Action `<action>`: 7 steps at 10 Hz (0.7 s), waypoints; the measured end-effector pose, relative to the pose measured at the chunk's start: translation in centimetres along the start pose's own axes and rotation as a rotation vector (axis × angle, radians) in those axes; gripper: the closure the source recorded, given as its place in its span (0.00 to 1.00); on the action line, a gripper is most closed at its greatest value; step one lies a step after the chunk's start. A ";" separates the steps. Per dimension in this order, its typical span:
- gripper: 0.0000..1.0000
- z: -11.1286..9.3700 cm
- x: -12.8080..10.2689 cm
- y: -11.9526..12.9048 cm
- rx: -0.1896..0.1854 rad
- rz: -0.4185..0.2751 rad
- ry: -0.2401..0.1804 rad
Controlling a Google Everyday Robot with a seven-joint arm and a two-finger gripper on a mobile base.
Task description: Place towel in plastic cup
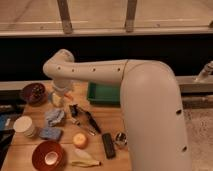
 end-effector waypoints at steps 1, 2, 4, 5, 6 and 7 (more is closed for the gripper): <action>0.34 0.3 -1.3 1.6 -0.005 -0.043 -0.016; 0.34 0.6 -2.6 2.5 -0.009 -0.072 -0.027; 0.34 1.1 -4.1 3.4 -0.016 -0.100 -0.036; 0.34 1.0 -4.0 3.1 -0.011 -0.098 -0.036; 0.34 1.1 -4.0 3.1 -0.011 -0.099 -0.036; 0.34 1.2 -4.2 3.5 -0.017 -0.099 -0.032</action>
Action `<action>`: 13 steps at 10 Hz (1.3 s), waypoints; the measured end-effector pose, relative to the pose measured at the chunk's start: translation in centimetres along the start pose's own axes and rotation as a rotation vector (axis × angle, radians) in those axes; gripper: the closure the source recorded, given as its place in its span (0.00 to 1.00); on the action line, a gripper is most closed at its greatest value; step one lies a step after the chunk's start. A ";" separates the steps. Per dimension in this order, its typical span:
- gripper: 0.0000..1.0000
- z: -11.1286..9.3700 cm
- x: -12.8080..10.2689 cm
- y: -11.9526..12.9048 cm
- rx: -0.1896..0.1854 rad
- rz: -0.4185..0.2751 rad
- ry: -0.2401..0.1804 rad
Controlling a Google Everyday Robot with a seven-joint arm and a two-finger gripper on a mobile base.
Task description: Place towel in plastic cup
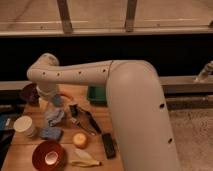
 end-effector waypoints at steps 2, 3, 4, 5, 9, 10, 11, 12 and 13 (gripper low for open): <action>0.34 1.0 -0.2 -0.1 -0.020 0.003 0.005; 0.34 2.6 -0.6 0.3 -0.054 0.014 0.004; 0.34 4.0 -0.4 0.2 -0.072 0.030 0.006; 0.34 5.7 0.1 0.2 -0.098 0.062 0.007; 0.34 8.5 1.6 -0.1 -0.122 0.156 0.026; 0.34 9.3 1.7 -0.1 -0.111 0.159 0.058; 0.34 10.2 1.8 -0.1 -0.104 0.158 0.095; 0.34 11.6 2.0 -0.2 -0.090 0.156 0.155; 0.34 12.5 2.1 -0.4 -0.076 0.155 0.205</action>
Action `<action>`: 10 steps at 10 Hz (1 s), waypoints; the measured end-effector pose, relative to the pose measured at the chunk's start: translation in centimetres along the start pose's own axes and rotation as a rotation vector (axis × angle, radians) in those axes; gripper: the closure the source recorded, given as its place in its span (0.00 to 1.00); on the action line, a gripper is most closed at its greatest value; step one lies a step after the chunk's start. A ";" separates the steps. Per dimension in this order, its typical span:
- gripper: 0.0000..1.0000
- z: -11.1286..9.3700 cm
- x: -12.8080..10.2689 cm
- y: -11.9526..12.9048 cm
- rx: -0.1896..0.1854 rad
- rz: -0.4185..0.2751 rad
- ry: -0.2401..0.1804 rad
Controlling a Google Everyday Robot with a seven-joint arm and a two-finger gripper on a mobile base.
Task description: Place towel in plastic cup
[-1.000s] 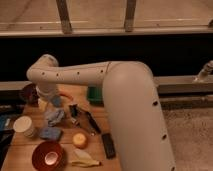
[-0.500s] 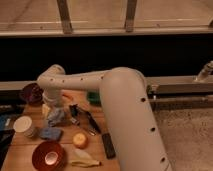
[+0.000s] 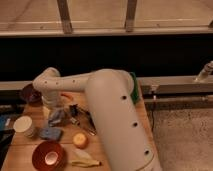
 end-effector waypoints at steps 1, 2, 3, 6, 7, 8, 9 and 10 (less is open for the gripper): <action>0.34 0.6 -0.2 0.0 0.006 0.003 0.028; 0.34 1.1 -0.1 -0.2 0.009 0.007 0.049; 0.34 1.5 0.1 -0.6 0.009 0.012 0.059; 0.52 2.0 0.5 -0.4 -0.036 -0.001 0.051; 0.65 2.2 0.8 -0.4 -0.043 -0.004 0.046; 0.73 2.4 1.0 -0.4 -0.048 -0.006 0.043; 0.83 2.5 1.0 -0.2 -0.055 -0.011 0.038; 0.95 2.6 1.1 0.0 -0.059 -0.017 0.033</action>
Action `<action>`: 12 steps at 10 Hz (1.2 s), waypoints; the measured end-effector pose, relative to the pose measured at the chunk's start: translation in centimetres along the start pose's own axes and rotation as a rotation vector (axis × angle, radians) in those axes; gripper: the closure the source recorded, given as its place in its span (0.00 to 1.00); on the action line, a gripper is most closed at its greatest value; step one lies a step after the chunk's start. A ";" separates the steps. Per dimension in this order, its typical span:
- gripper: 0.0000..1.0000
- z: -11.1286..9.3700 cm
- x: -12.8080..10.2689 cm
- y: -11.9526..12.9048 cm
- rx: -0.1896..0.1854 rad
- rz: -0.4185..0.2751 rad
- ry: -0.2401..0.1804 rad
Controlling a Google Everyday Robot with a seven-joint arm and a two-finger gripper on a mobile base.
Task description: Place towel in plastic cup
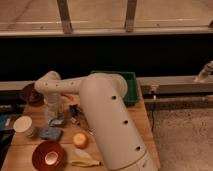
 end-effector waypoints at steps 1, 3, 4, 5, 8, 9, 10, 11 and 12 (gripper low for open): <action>0.99 -0.2 0.0 0.2 -0.001 -0.005 -0.009; 1.00 -1.9 0.0 0.1 0.008 -0.012 -0.058; 1.00 -3.1 0.1 0.2 0.016 -0.017 -0.084; 1.00 -4.9 0.0 0.3 0.029 -0.027 -0.117; 1.00 -12.1 -0.6 1.6 0.092 -0.092 -0.217; 1.00 -14.6 -0.8 1.6 0.123 -0.113 -0.248; 1.00 -17.1 -1.3 1.4 0.158 -0.133 -0.274; 1.00 -19.1 -2.1 1.0 0.185 -0.149 -0.288; 1.00 -20.6 -3.3 0.1 0.209 -0.167 -0.300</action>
